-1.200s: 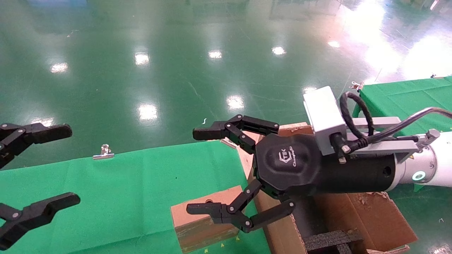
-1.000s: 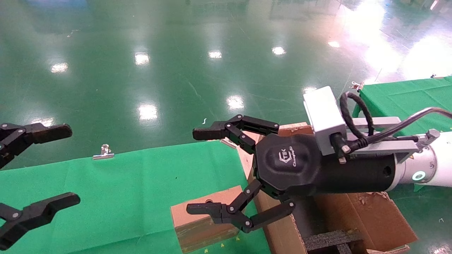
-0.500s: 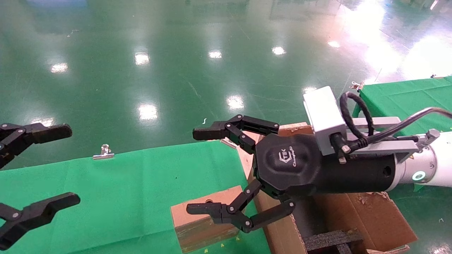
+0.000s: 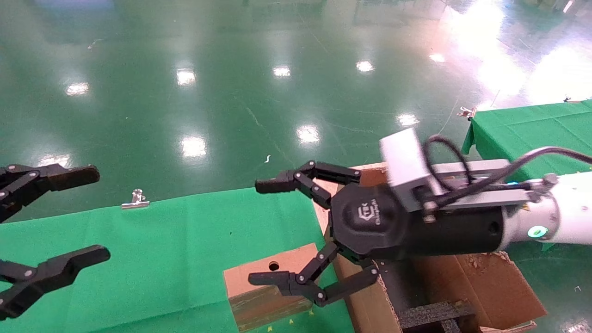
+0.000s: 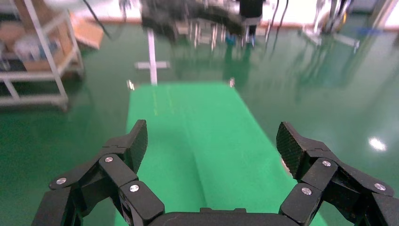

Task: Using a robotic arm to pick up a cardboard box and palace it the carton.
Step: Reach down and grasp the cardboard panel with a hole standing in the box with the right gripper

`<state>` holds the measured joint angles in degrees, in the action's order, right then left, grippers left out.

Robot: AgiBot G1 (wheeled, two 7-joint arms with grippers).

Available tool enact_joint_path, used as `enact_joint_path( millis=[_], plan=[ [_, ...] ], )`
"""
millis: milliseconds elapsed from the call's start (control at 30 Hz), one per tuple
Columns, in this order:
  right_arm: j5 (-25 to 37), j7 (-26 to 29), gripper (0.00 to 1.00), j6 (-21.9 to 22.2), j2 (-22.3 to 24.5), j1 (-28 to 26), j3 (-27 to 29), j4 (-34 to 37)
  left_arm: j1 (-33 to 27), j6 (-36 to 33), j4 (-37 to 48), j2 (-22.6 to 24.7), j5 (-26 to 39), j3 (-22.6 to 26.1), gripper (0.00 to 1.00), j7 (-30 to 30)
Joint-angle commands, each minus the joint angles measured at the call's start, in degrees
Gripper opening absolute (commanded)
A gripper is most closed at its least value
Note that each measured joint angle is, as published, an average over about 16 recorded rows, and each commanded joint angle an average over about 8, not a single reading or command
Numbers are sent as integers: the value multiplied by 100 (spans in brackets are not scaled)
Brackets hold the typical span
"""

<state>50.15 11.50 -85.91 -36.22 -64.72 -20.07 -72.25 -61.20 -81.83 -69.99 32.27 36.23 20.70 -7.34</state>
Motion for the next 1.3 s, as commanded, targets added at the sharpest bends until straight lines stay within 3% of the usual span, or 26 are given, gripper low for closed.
enact_joint_path(
  millis=[33,567,1100,1233,1300],
  plan=[
    [253,20,100,-17,-15,-98,-116,21,0,0,0,0,0,0,0,0],
    [2483,-298,100,-64,-1059,-1138,-1234,1048,0,0,0,0,0,0,0,0],
    [3934,-831,100,-381,-1908,-2134,-2263,1923,0,0,0,0,0,0,2,0],
    [4063,-978,99,-368,-2009,-2244,-2434,2007,0,0,0,0,0,0,50,0],
    [4100,-1038,82,-363,-2045,-2281,-2492,2041,0,0,0,0,0,0,75,0]
  ],
)
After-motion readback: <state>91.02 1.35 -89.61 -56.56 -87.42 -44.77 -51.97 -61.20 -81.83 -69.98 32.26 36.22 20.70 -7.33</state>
